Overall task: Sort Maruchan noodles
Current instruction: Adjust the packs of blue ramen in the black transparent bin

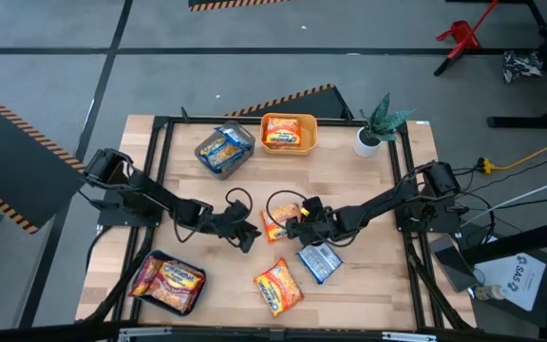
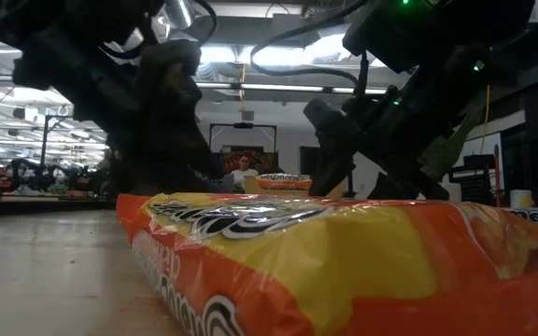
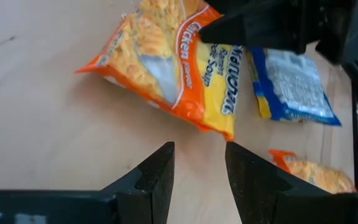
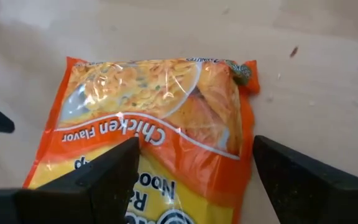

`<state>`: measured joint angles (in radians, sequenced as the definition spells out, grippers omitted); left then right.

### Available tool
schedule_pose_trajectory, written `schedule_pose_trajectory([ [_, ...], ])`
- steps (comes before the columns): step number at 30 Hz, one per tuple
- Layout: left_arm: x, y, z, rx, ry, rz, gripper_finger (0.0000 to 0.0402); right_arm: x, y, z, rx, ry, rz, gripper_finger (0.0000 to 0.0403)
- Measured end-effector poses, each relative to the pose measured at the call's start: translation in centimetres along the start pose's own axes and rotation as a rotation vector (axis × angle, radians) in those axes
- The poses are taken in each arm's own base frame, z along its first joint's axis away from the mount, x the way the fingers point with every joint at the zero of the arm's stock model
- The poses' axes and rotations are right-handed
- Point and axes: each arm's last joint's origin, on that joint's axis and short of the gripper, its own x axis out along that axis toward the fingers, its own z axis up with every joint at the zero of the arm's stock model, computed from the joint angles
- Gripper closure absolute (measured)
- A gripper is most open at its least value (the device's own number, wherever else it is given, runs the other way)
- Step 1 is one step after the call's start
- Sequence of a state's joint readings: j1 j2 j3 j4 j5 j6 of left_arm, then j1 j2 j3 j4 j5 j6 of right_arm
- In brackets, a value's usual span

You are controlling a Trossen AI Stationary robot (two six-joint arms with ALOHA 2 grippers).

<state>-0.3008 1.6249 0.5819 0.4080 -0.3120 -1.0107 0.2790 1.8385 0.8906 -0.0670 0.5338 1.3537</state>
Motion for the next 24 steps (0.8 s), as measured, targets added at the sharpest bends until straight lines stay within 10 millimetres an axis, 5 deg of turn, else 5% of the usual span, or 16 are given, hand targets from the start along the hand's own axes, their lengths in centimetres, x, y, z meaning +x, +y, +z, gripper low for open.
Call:
schedule_pose_trajectory([
  [12, 0.3, 0.4, 1.0, 0.031, 0.038, -0.041, 0.0266, -2.6, 1.3, 2.1, -0.134, -0.036, 0.096, 0.0121],
  [18, 0.5, 1.3, 3.1, 0.067, 0.17, -0.179, 0.0273, -2.4, 1.1, 1.7, -0.188, 0.025, 0.094, 0.0251],
  [24, -0.8, 1.9, 6.3, 0.085, 0.214, -0.326, 0.0339, -2.4, 1.1, 1.8, -0.239, 0.011, 0.087, 0.0391],
])
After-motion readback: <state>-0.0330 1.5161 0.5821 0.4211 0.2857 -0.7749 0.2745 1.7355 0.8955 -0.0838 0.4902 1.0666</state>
